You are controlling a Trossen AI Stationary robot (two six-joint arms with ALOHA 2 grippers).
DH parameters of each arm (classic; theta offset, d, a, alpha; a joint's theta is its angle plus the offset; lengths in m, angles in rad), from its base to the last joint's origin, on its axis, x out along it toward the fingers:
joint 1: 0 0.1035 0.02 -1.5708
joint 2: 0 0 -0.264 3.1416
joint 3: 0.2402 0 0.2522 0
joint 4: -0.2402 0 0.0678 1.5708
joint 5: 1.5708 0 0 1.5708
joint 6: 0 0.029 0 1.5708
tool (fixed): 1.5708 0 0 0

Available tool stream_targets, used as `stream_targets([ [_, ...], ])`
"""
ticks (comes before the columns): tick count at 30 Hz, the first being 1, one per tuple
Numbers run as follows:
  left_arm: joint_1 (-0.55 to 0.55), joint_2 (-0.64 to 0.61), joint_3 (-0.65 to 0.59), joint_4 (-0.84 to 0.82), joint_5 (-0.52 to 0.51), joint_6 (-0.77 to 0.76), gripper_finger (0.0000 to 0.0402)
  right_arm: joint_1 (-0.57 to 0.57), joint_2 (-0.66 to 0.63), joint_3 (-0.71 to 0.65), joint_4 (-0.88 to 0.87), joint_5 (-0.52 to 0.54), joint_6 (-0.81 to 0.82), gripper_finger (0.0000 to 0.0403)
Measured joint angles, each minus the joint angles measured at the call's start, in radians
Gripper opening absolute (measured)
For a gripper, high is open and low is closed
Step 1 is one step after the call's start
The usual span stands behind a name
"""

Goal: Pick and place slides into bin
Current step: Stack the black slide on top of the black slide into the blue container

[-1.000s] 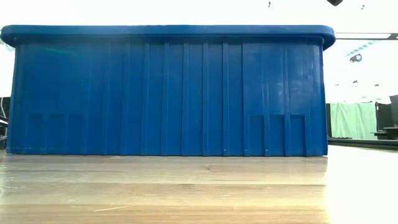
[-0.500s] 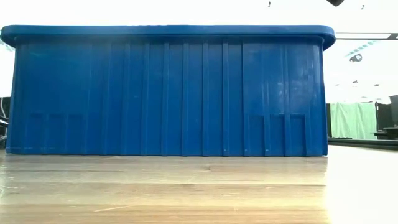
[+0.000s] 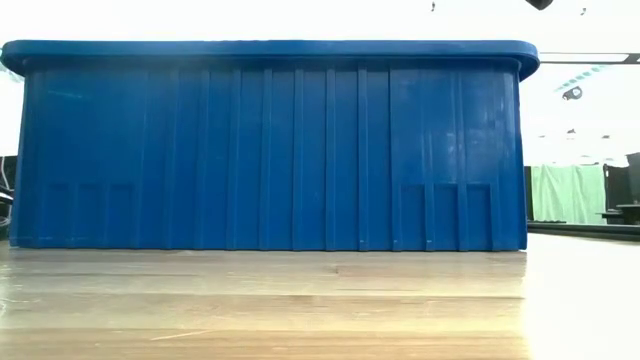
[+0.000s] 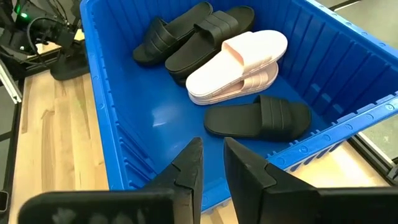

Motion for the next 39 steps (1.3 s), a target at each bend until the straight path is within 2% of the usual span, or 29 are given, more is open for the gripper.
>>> stream_targets([
  [10,0.001,-0.001,0.012,0.081,0.032,0.003,0.0028,0.000,0.000,0.000,0.000,0.000,0.001,0.0054],
  [12,0.001,-0.007,0.024,0.083,0.043,0.003,0.0009,0.000,0.000,0.000,0.000,0.000,0.001,0.0054],
  [24,0.008,-0.119,0.128,0.092,0.053,0.003,0.0002,0.000,0.000,0.000,0.000,-0.001,-0.020,0.0054],
  [29,0.038,-0.162,0.206,0.096,-0.025,0.014,0.0001,0.000,0.000,0.000,0.000,-0.002,-0.030,0.0054],
  [31,0.066,-0.163,0.239,0.119,-0.067,0.086,0.0001,0.000,0.000,0.000,0.002,-0.002,-0.030,0.0054],
  [39,0.251,-0.139,0.337,0.299,-0.144,0.612,0.0000,0.000,0.038,0.000,0.008,-0.002,-0.030,0.0054],
])
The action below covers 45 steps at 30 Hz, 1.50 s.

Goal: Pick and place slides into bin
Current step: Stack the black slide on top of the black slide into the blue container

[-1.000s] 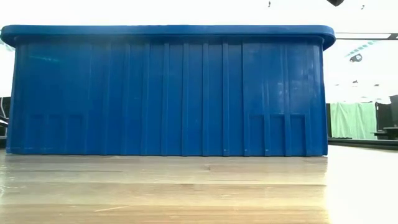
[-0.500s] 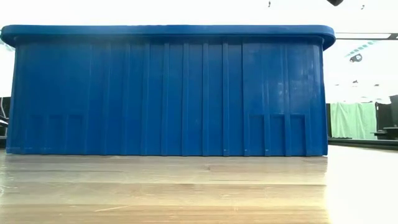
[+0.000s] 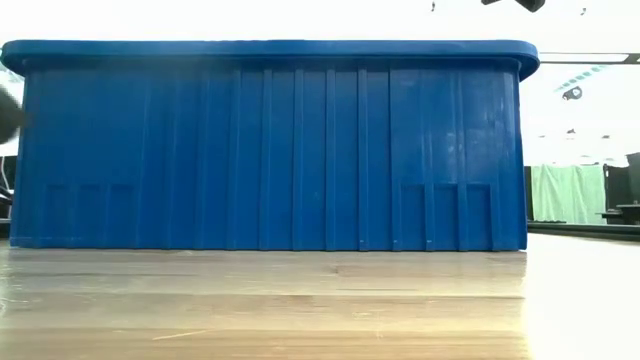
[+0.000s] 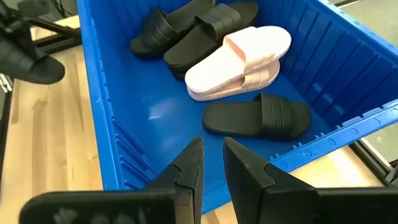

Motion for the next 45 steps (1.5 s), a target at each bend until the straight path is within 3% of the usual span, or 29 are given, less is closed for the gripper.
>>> stream_targets([
  [6,0.161,-0.003,0.027,0.030,-0.026,0.135,0.0000,0.000,0.042,0.000,-0.001,-0.001,-0.034,0.0054],
  [11,0.227,-0.010,0.068,0.071,-0.028,0.267,0.0000,0.000,0.043,0.003,-0.057,0.011,0.007,0.0054],
  [17,0.285,-0.020,0.144,0.107,-0.025,0.390,0.0000,0.000,0.010,0.005,-0.058,0.131,-0.030,0.0054],
  [23,0.395,-0.024,0.209,0.108,-0.050,0.395,0.0000,-0.001,-0.020,0.005,-0.058,0.412,-0.061,0.0054],
  [25,0.441,-0.024,0.219,0.131,-0.054,0.420,0.0000,-0.001,-0.031,0.005,-0.057,0.446,-0.080,0.0054],
  [39,0.816,-0.024,0.228,0.688,-0.050,0.801,0.0000,0.000,-0.188,0.016,-0.037,0.436,-0.131,0.0054],
  [45,0.959,0.036,0.240,0.989,-0.049,0.900,0.0000,0.000,-0.270,0.019,-0.040,0.436,-0.138,0.0054],
])
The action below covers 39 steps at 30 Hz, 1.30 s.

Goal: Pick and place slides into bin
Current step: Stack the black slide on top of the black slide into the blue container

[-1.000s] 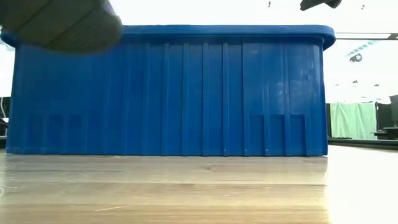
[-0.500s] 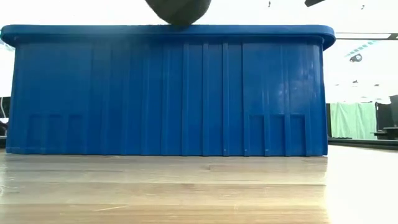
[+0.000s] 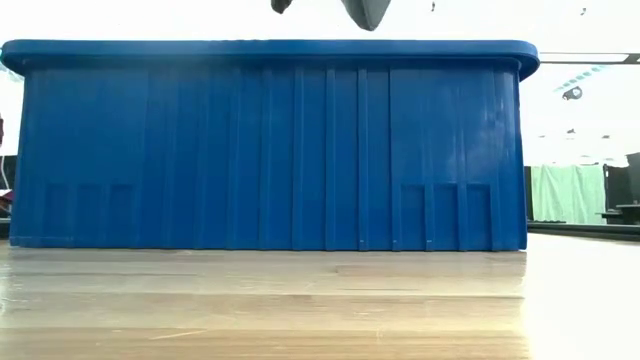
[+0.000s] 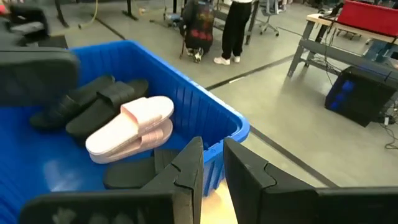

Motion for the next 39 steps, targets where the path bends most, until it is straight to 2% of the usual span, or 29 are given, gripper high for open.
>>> stream_targets([
  [5,0.058,0.100,0.098,0.011,-0.001,0.027,0.0000,0.000,-0.050,-0.004,-0.006,-0.002,0.014,0.0054],
  [8,0.076,0.168,0.155,0.003,0.000,0.097,0.0000,0.000,-0.067,-0.004,-0.006,-0.002,0.014,0.0054],
  [16,0.138,0.314,0.352,-0.160,0.002,0.363,0.0000,0.000,-0.072,-0.005,-0.028,-0.003,0.014,0.0054],
  [20,0.187,0.370,0.405,-0.223,0.005,0.410,0.0000,0.000,-0.068,-0.006,-0.037,-0.003,0.015,0.0054],
  [24,0.228,0.393,0.418,-0.251,0.003,0.438,0.0000,0.000,-0.068,-0.008,-0.037,0.000,0.028,0.0054],
  [36,0.272,0.403,0.378,-0.358,0.006,0.744,0.0000,0.000,-0.066,-0.011,-0.037,0.000,0.034,0.0054],
  [39,0.285,0.403,0.364,-0.346,0.015,0.777,0.0000,0.000,-0.066,-0.013,-0.037,0.000,0.034,0.0054],
])
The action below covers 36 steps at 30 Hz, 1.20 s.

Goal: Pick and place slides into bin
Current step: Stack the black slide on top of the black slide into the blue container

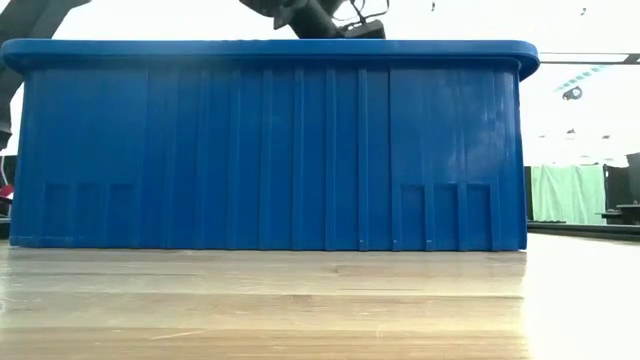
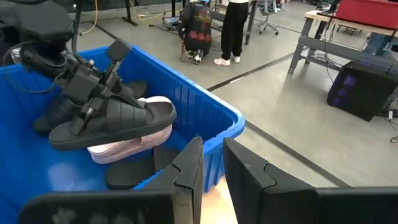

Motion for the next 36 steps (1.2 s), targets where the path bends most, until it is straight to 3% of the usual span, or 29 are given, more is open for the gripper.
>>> stream_targets([
  [7,0.023,0.042,-0.034,0.030,-0.006,-0.002,0.0000,0.000,0.000,-0.005,0.001,0.001,0.000,0.0054],
  [15,0.023,0.146,0.006,0.042,-0.141,-0.006,0.0000,0.000,0.004,-0.006,0.000,0.008,0.010,0.0054],
  [23,0.032,0.225,0.048,0.052,-0.145,0.004,0.0000,0.000,0.010,-0.006,0.000,0.008,0.019,0.0054],
  [28,0.037,0.275,0.045,0.044,-0.144,0.108,0.0000,0.000,0.013,-0.006,0.000,0.008,0.019,0.0054],
  [36,0.043,0.283,0.040,0.111,-0.147,0.123,0.0000,0.000,0.021,-0.006,0.001,0.008,0.019,0.0054],
])
